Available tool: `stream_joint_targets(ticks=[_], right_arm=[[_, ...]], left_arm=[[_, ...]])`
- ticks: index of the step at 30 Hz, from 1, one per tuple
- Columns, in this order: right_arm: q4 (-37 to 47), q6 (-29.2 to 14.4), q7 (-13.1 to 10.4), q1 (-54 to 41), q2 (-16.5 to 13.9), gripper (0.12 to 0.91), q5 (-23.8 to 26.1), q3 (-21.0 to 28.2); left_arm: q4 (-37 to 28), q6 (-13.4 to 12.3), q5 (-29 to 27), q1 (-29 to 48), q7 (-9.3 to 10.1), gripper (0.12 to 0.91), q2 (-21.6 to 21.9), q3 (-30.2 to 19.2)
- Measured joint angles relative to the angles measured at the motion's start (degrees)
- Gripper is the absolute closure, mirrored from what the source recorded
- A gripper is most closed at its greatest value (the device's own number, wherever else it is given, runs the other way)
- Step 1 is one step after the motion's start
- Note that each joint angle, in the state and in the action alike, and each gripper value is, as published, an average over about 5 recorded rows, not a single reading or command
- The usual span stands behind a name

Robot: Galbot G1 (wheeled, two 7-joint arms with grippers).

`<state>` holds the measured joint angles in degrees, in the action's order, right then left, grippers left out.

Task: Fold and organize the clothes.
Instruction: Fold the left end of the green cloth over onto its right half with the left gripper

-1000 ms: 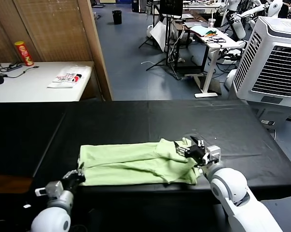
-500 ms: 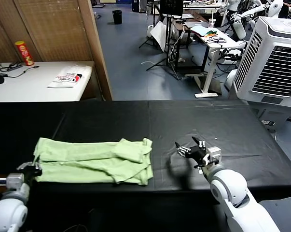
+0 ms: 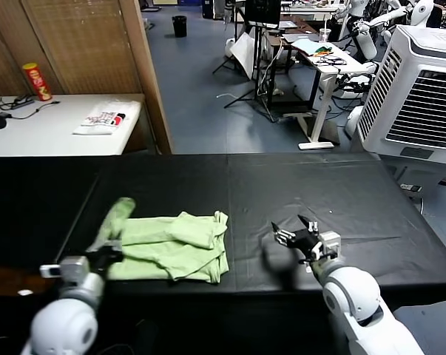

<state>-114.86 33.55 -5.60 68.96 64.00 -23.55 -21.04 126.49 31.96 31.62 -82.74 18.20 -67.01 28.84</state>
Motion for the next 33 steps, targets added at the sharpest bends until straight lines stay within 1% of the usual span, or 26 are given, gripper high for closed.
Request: stream_joint_targets(ticks=[6, 11, 15, 20, 26, 28, 29, 32, 33], right_arm=[[0.04, -0.2, 0.07, 1.07, 0.7, 0.227, 1.29, -0.09], [0.26, -0.2, 0.08, 1.14, 1.13, 0.227, 1.76, 0.28], [0.5, -0.19, 0.09, 1.06, 1.45, 0.227, 2.05, 0.7], [0.59, -0.2, 0.33, 1.07, 1.77, 0.227, 2.31, 1.19], [0.53, -0.85, 1.11, 1.05, 1.8, 0.227, 2.3, 1.54], [0.57, -1.18, 1.44, 0.9, 1.8, 0.227, 2.29, 1.78], [0.59, -1.32, 1.61, 0.79, 1.8, 0.227, 2.27, 1.93], [0.65, -1.76, 2.33, 0.29, 1.79, 0.227, 2.17, 2.56], [0.67, -1.94, 2.7, 0.09, 1.78, 0.227, 2.12, 2.83]], left_arm=[[0.69, 0.64, 0.92, 2.6, 1.04, 0.865, -5.22, -7.95], [0.55, 0.89, 1.04, 4.09, 1.17, 0.865, -8.44, -11.67], [0.5, 1.0, 0.94, 4.79, 1.28, 0.865, -10.33, -13.42], [-0.32, 0.82, -0.1, 5.15, 1.09, 0.865, -11.88, -14.45], [-2.15, -0.85, -3.85, 4.94, -0.7, 0.858, -13.1, -14.63], [-2.7, -1.42, -4.48, 4.84, -1.2, 0.81, -13.61, -14.79], [-2.93, -1.64, -4.57, 4.81, -1.39, 0.769, -13.89, -14.9], [-3.27, -2.19, -4.53, 4.71, -1.78, 0.611, -14.75, -15.31], [-3.28, -2.31, -4.45, 4.61, -1.83, 0.544, -15.05, -15.4]])
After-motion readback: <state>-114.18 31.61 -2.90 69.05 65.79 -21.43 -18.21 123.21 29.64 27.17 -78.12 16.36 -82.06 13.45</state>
